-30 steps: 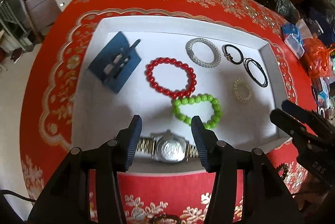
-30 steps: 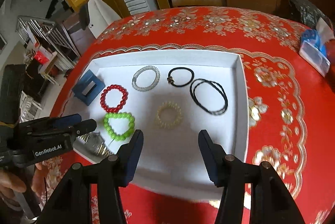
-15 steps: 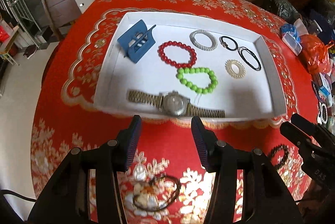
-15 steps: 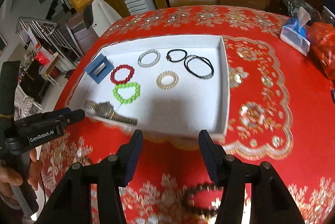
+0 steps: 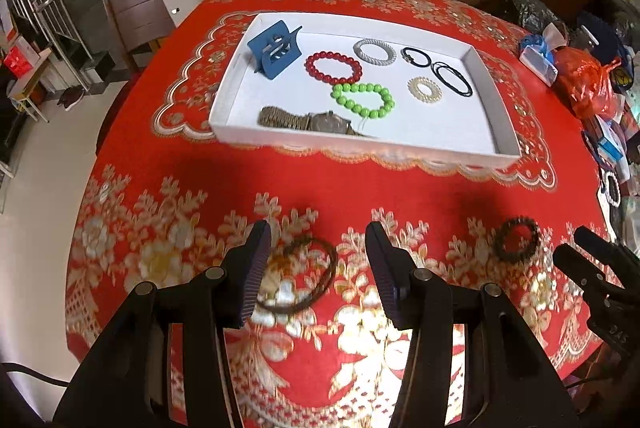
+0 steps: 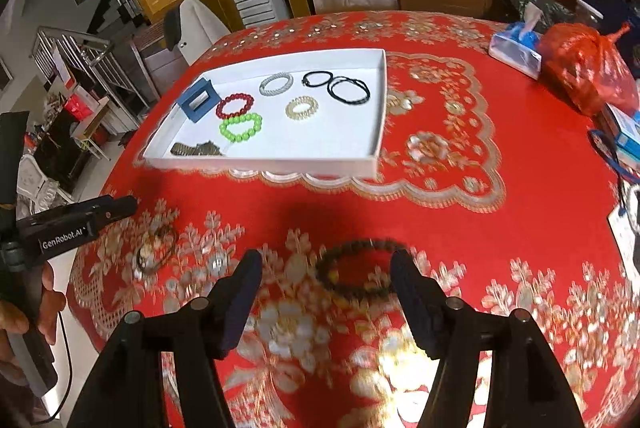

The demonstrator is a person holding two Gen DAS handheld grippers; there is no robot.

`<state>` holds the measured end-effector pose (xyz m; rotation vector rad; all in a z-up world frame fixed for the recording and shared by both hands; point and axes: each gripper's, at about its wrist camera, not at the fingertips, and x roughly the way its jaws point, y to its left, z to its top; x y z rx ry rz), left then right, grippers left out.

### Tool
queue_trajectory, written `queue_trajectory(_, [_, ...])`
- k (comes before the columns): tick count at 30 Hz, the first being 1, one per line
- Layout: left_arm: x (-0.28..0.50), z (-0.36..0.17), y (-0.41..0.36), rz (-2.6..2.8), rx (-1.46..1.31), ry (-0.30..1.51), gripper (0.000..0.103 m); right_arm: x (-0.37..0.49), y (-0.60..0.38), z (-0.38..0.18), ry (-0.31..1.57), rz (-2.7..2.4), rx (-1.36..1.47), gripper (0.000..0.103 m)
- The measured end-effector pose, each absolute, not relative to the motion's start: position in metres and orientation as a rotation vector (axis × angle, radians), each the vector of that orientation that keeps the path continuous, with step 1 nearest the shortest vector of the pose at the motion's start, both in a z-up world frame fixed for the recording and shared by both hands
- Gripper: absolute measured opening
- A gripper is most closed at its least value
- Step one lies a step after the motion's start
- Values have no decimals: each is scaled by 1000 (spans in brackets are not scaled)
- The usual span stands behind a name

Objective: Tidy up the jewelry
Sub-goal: 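Withdraw both tools from the tray toward the brown cord pendant and wooden bracelet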

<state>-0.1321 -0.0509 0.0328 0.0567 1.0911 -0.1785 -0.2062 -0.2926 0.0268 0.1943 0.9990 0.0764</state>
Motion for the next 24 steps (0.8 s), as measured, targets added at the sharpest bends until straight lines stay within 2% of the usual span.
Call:
queue_trajectory(10, [-171, 31, -29, -179, -21, 1109, 49, -250, -307, 10, 1027, 55, 192, 64])
queue_trajectory(24, [-169, -18, 31, -151, -209, 1211, 49, -245, -341, -22, 1049, -1, 241, 64])
